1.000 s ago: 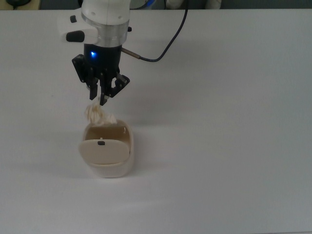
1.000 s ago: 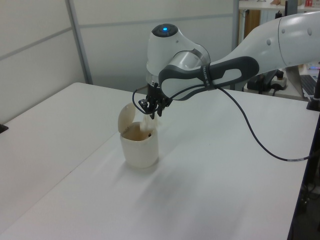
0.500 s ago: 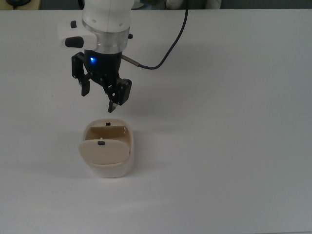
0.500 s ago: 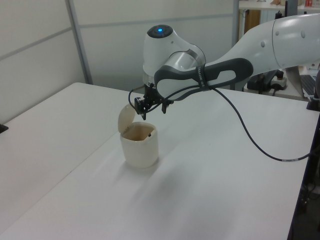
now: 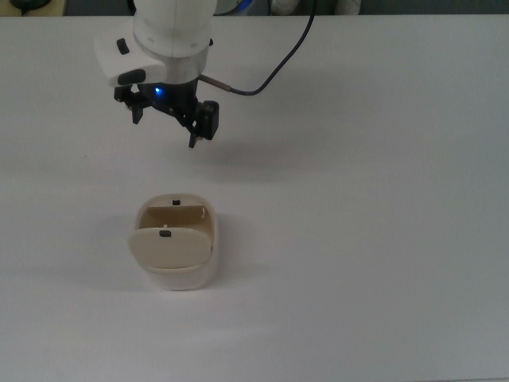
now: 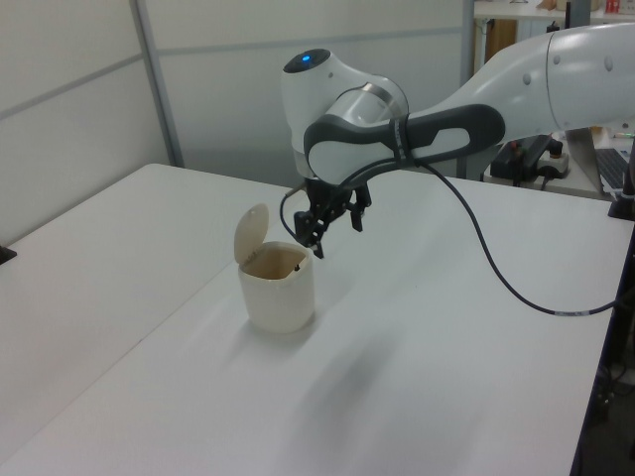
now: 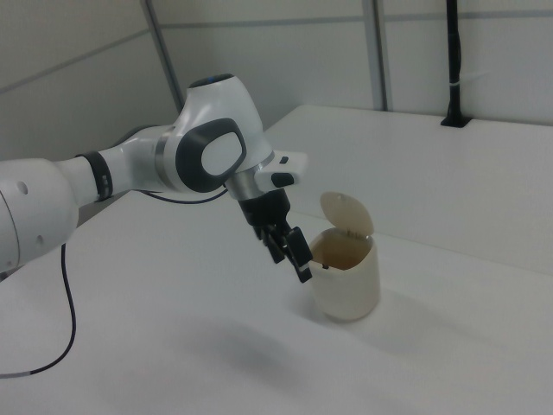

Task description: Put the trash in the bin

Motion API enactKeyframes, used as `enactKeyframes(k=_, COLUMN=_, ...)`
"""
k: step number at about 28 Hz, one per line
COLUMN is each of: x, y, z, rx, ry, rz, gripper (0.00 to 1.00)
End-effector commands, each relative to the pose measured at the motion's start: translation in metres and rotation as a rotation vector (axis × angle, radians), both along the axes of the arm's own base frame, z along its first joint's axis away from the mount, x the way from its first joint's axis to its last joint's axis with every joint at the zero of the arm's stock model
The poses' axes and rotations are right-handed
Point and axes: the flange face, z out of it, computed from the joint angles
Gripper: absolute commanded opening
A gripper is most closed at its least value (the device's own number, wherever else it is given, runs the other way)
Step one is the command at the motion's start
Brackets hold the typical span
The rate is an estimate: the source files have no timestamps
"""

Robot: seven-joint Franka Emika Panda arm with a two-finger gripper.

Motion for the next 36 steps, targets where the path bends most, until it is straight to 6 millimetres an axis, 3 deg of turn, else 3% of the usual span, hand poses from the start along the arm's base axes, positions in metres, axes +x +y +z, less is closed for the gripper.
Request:
enactKeyframes(k=1, x=-0.023, y=0.0, z=0.016, rx=0.049, ry=0.132, rz=0.176, gripper=1.0)
enactKeyframes(k=8, x=-0.042, y=-0.006, z=0.03, rx=0.073, ry=0.215, rz=0.318, gripper=1.0)
enactKeyframes(k=13, x=-0.051, y=-0.02, z=0.043, rx=0.086, ry=0.217, rz=0.347, gripper=1.0)
enactKeyframes(k=36, x=-0.064, y=-0.042, z=0.067, rx=0.127, ry=0.166, rz=0.339, gripper=1.0)
